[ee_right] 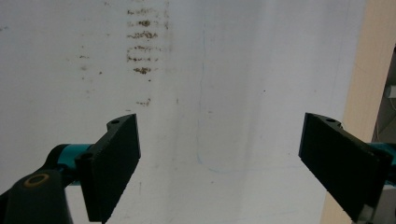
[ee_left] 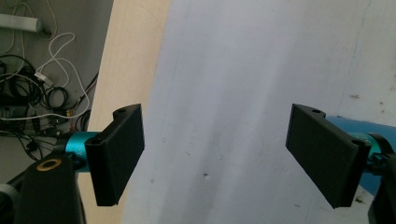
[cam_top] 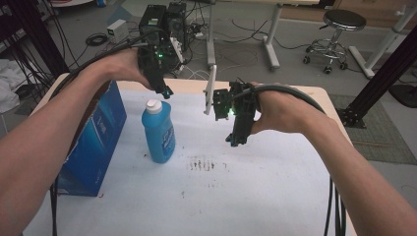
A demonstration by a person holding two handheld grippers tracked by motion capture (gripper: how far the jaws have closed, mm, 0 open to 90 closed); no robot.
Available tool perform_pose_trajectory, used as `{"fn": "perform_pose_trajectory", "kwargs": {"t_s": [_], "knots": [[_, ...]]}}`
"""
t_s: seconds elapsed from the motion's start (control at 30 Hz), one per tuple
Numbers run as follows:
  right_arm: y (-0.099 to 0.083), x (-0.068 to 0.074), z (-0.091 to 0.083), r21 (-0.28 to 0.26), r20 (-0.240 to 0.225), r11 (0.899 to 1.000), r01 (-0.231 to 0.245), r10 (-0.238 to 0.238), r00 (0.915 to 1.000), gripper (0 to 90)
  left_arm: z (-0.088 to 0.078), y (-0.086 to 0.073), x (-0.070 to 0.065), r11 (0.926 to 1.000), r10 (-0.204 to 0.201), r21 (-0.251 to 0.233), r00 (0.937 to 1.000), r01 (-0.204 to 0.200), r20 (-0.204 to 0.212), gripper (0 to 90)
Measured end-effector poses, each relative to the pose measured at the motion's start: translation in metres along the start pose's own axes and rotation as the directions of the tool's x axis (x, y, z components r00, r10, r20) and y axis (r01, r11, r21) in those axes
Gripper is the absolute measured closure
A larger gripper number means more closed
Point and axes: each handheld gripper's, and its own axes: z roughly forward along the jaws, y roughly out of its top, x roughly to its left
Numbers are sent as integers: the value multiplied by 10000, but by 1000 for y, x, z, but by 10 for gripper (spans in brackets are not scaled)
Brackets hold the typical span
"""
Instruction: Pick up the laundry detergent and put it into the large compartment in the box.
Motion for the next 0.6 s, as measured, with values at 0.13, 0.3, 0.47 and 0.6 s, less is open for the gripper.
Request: {"fn": "perform_pose_trajectory", "kwargs": {"t_s": [0.13,0.3,0.47,0.6], "knots": [[-1,3,-4,41,38,10000,16,-17,10000,118,-7,4,-5,9999,-86,-134,9999,87,65,196],[-2,5,-8,43,117,10000,-60,60,9999,118,-19,10,-11,9991,-364,-210,9993,367,121,196],[-1,6,-9,11,127,10000,-34,34,9999,118,-31,15,-21,9950,-994,33,9948,993,205,196],[-2,5,-8,83,142,9999,72,-73,9999,118,-41,17,-29,9857,-1686,37,9856,1685,104,196]]}}
